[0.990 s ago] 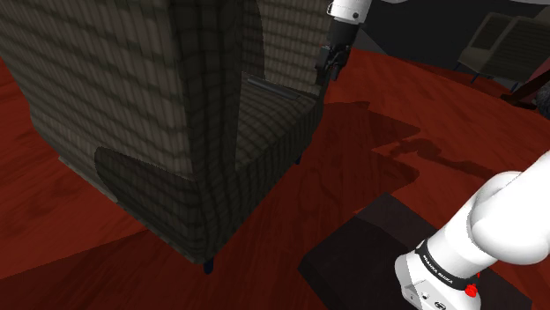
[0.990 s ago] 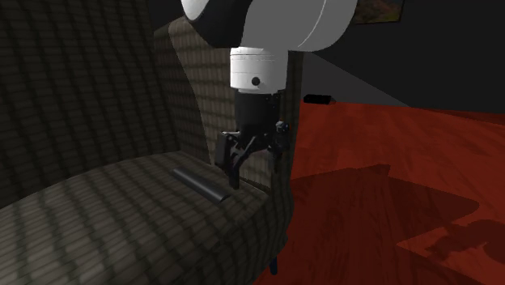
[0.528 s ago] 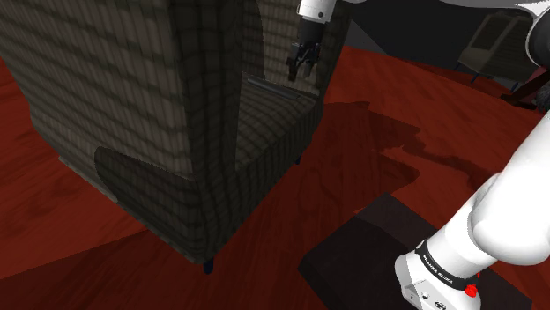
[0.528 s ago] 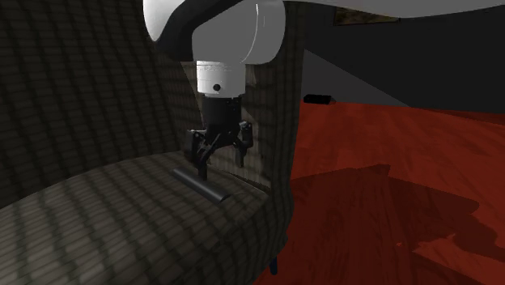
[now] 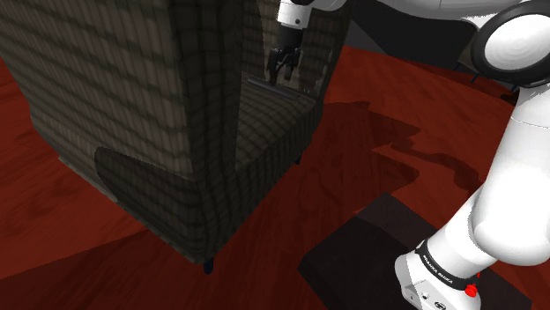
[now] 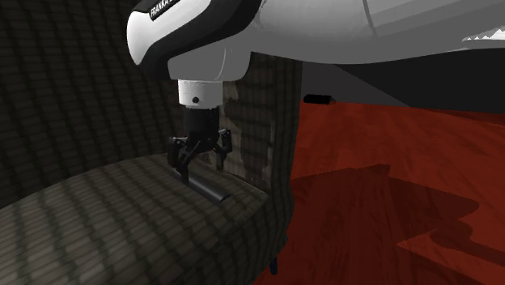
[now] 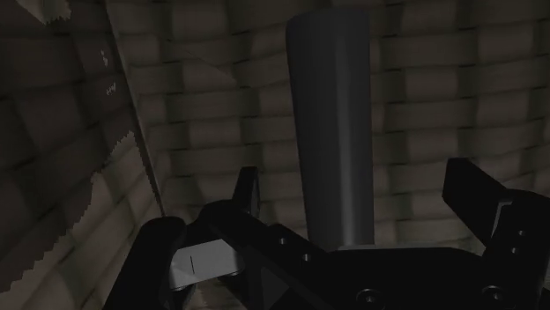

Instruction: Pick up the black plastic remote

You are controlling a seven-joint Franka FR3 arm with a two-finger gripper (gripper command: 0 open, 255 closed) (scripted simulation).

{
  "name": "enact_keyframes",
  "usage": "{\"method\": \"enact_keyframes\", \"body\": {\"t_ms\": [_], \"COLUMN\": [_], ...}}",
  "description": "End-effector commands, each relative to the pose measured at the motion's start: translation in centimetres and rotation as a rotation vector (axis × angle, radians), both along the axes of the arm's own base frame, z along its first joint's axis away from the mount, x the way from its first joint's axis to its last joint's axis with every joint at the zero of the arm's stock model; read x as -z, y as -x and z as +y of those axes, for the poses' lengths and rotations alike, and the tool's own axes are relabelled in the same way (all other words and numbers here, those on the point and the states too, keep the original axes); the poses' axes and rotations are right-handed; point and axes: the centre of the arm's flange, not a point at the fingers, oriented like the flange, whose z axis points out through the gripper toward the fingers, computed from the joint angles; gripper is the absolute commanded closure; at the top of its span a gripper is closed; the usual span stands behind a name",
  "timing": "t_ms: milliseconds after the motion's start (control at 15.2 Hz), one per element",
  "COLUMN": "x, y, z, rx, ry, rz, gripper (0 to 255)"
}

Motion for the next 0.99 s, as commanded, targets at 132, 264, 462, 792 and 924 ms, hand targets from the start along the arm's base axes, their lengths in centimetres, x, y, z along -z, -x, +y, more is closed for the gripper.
{"method": "enact_keyframes", "body": {"t_ms": [132, 264, 462, 792, 924], "x": [2.4, 2.4, 2.4, 2.5, 2.4], "y": [-0.1, -0.1, -0.1, -0.1, -0.1], "z": [0.0, 0.0, 0.1, 0.1, 0.0], "rx": [0.0, 0.0, 0.0, 0.0, 0.0], "ry": [0.0, 0.0, 0.0, 0.0, 0.0], "rz": [0.0, 0.0, 0.0, 0.0, 0.0], "gripper": [0, 0, 255, 255, 255]}}
